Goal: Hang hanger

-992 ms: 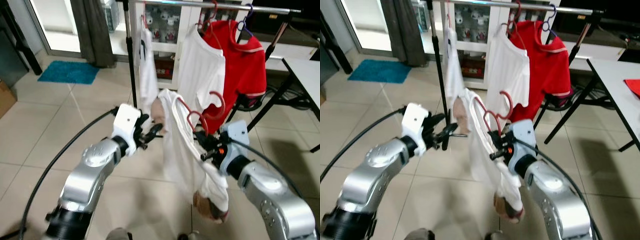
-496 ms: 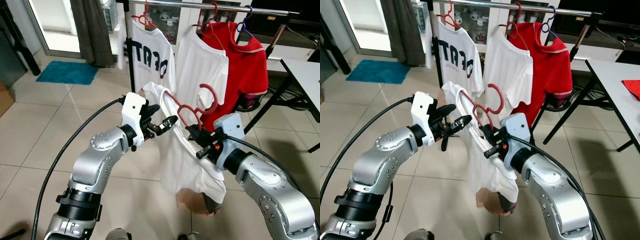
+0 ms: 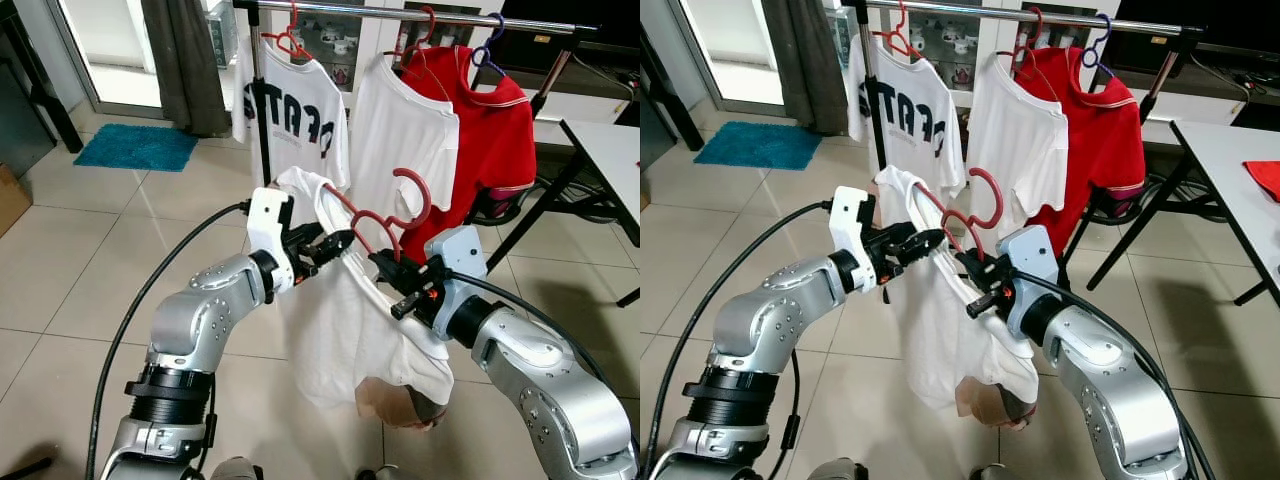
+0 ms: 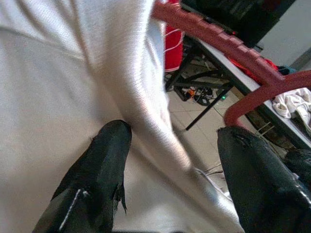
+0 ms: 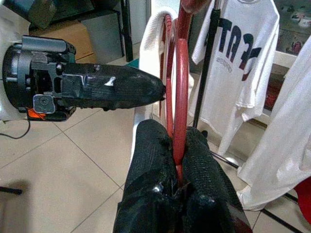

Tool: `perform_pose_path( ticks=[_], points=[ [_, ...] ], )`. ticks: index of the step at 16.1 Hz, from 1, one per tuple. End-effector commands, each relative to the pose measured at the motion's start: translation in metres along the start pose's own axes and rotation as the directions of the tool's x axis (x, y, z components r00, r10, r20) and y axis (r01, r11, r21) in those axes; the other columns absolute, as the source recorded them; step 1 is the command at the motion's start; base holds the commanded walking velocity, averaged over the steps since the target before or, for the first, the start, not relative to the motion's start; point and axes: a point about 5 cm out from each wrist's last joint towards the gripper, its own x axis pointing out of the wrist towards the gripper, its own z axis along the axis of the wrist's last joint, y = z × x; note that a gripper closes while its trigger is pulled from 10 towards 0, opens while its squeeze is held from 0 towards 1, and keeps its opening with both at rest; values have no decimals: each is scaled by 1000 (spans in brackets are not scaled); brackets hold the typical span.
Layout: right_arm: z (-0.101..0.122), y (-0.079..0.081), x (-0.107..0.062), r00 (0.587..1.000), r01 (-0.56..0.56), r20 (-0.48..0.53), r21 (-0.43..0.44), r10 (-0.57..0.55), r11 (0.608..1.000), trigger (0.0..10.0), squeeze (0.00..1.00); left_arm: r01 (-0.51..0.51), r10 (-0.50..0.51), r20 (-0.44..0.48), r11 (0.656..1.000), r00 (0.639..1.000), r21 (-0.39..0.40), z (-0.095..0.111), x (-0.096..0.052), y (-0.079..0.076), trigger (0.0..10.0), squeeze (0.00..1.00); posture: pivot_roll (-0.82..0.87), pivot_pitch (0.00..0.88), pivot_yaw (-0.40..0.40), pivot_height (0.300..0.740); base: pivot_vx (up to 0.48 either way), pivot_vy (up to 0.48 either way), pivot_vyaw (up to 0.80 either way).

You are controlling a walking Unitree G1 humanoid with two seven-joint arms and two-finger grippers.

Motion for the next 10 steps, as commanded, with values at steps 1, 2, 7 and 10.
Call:
perform_pose_path(
  ticks=[1, 2, 7, 10],
  points=[
    [14, 3, -2, 998, -16, 64, -44, 18, 999, 0, 0, -9, 8, -7, 1000, 1000, -25, 3, 2, 1, 0, 0, -53, 6, -23, 740, 0, 0, 0],
    [14, 3, -2, 998, -17, 62, -49, 20, 999, 0, 0, -15, 15, -18, 1000, 1000, -25, 2, 2, 2, 0, 0, -54, 8, -24, 740, 0, 0, 0],
    [12, 1, -2, 999, 2, 51, -49, 1, 999, 0, 0, -38, 45, -102, 997, 994, 65, -6, -3, 3, 0, 0, -55, 8, -23, 740, 0, 0, 0],
    [12, 0, -1, 999, 5, 52, -49, -2, 999, 0, 0, -57, 63, -101, 996, 993, 64, -6, -5, 5, 0, 0, -49, 10, -25, 740, 0, 0, 0]
  ],
)
